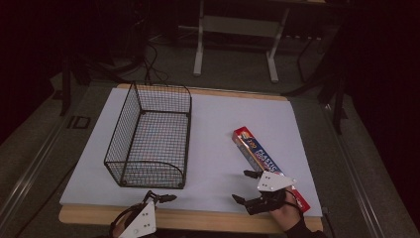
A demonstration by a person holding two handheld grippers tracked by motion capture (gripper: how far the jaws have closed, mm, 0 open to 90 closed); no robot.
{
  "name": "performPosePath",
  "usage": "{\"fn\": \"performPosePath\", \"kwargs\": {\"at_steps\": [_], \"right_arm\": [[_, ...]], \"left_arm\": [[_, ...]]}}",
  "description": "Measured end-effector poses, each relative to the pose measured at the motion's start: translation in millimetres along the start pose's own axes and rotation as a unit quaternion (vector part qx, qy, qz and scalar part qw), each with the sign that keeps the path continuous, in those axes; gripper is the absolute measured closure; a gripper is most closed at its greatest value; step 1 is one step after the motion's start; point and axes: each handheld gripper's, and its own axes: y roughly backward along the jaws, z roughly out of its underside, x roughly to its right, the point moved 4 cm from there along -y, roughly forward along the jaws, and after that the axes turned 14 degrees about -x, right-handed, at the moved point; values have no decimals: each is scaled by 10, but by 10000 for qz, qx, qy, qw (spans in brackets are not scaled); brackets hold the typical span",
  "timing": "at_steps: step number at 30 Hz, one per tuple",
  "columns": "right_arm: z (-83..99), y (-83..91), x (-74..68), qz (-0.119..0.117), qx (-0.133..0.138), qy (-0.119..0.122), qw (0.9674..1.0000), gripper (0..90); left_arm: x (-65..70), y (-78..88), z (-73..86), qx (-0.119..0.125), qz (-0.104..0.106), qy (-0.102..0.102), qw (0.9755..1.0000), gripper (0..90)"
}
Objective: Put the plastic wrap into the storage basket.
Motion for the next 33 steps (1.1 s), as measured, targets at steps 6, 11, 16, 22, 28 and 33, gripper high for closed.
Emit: {"fn": "performPosePath", "kwargs": {"at_steps": [6, 11, 16, 22, 28, 33], "right_arm": [[3, 74, 19, 8, 213, -23, 9998, 135], [-2, 150, 19, 1, 40, -185, 9998, 135], [-35, 275, 51, 45, 125, -427, 9990, 133], [-35, 372, 118, 360, 166, -399, 9984, 127], [6, 434, 198, 732, 94, -432, 9963, 114], [50, 465, 286, 937, 23, -532, 9942, 114]], "left_arm": [[1, -15, -8, -3, 24, -21, 10000, 2], [-5, -25, -15, 3, 41, -42, 10000, 1], [-4, -30, -18, -6, 34, -53, 10000, 2], [-2, -24, -17, -4, 17, -58, 10000, 1], [-4, -28, -18, -9, 20, -62, 10000, 2], [-4, -30, -18, -7, 24, -65, 10000, 2]]}}
